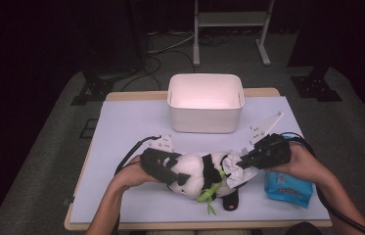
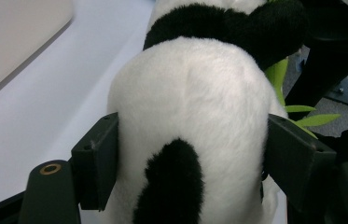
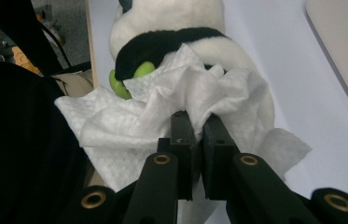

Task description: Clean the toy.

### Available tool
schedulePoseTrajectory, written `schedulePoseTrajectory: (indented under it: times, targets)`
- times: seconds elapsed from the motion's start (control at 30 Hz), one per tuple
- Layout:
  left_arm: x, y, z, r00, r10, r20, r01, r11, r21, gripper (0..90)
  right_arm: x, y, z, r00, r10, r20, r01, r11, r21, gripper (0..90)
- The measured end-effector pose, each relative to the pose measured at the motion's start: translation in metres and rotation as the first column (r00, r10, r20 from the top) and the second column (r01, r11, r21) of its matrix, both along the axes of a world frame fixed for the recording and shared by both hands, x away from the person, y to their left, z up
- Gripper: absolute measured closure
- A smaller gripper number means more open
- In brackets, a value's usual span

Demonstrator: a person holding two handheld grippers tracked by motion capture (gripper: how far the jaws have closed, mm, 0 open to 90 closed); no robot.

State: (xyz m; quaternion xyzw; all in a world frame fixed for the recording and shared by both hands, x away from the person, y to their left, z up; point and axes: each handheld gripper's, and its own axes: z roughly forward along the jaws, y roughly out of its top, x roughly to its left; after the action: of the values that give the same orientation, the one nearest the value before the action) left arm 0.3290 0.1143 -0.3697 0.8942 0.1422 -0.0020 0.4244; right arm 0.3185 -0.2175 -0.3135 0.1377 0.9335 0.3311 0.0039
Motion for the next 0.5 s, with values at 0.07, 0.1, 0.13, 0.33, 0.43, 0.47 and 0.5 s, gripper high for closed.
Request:
schedulePoseTrajectory:
  times: [0.07, 0.1, 0.13, 0.33, 0.43, 0.47, 0.5]
  targets:
    - [0.001, -0.001, 0.002, 1.0, 0.0, -0.006, 0.0, 1.0, 0.007, 23.2, -0.001, -0.003, -0.003, 1.0, -0.004, 0.0, 0.004, 0.9999, 0.01, 84.0]
    - [0.001, -0.002, 0.003, 1.0, 0.0, -0.009, 0.0, 0.9998, 0.017, 22.1, -0.001, -0.004, -0.004, 1.0, -0.003, -0.001, 0.003, 0.9999, 0.013, 84.0]
    - [0.001, -0.002, 0.003, 1.0, 0.0, -0.009, 0.0, 0.9998, 0.017, 20.7, -0.002, -0.004, -0.005, 1.0, -0.001, 0.001, 0.001, 0.9998, 0.018, 84.0]
    - [0.006, -0.007, 0.009, 0.9991, 0.007, -0.042, -0.005, 0.9982, 0.06, 15.4, -0.002, -0.001, -0.007, 1.0, 0.0, -0.003, 0.0, 0.9998, 0.022, 84.1]
    - [0.009, -0.012, 0.011, 0.9984, 0.0, -0.057, 0.005, 0.996, 0.089, 12.5, -0.003, -0.001, -0.008, 1.0, 0.005, 0.002, -0.005, 0.9997, 0.022, 84.1]
    - [0.009, -0.014, 0.011, 0.9981, 0.003, -0.062, 0.002, 0.9962, 0.087, 11.8, -0.003, -0.001, -0.009, 1.0, 0.005, 0.003, -0.005, 0.9997, 0.022, 84.2]
    - [0.01, -0.015, 0.012, 0.998, 0.0, -0.064, 0.006, 0.9958, 0.092, 11.2, -0.003, -0.001, -0.009, 0.9999, 0.012, 0.009, -0.013, 0.9996, 0.024, 84.2]
